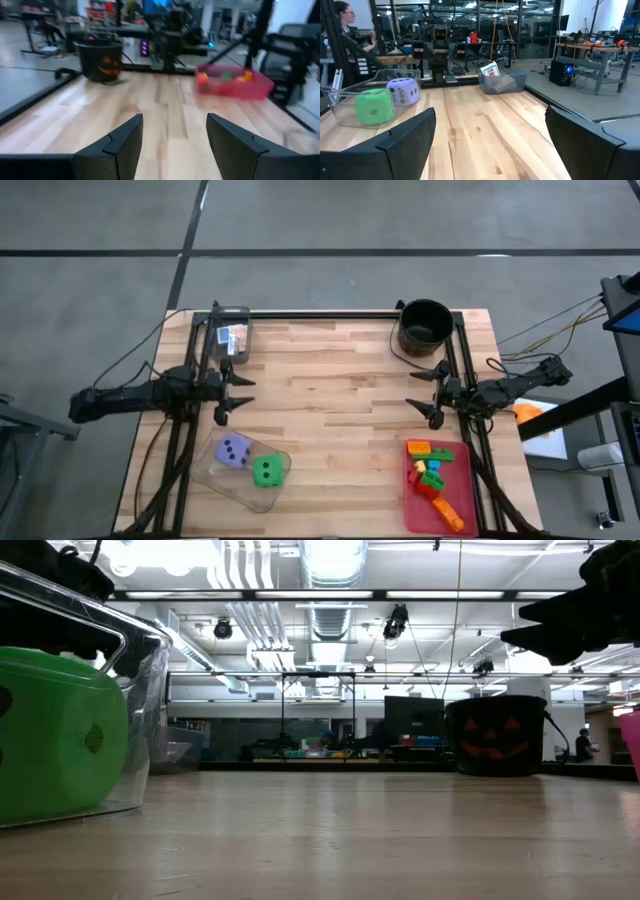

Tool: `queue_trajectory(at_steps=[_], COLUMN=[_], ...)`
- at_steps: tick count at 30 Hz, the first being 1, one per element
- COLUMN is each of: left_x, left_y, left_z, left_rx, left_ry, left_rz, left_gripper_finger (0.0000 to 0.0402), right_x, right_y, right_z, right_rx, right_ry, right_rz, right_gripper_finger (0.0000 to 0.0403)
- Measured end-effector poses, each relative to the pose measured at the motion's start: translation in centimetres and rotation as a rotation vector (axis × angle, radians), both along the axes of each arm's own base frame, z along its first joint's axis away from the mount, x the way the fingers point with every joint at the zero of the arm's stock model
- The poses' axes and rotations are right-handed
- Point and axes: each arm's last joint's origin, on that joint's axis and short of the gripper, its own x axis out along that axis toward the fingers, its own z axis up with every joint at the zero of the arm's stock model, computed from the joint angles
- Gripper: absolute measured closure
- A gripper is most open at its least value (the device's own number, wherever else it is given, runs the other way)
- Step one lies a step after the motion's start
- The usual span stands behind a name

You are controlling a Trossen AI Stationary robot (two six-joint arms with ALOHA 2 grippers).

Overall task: Pick & Place Toys
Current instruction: Return to Home Position

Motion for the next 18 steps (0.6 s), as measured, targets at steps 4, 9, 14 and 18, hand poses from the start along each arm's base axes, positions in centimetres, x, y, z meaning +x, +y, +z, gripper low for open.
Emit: queue_trajectory(at_steps=[4,9,14,18], left_x=[-0.1,0.0,0.0,0.0], left_y=[0.9,1.5,1.4,1.2], left_z=[0.4,-0.6,-0.5,-0.5], left_rx=[-0.018,-0.044,-0.018,-0.016], left_ry=[-0.051,-0.042,-0.05,-0.052], left_rz=[0.07,0.122,0.072,0.029], left_gripper_finger=[0.018,0.018,0.018,0.018], right_x=[0.0,0.0,0.1,0.2], right_y=[0.0,0.0,0.1,0.1], right_z=[0.0,-0.1,-0.2,-0.3], right_rx=[-0.001,-0.003,-0.009,-0.018], right_ry=[0.001,0.007,0.021,0.034], right_rz=[0.001,0.002,0.003,-0.002], right_gripper_finger=[0.003,0.003,0.003,0.003])
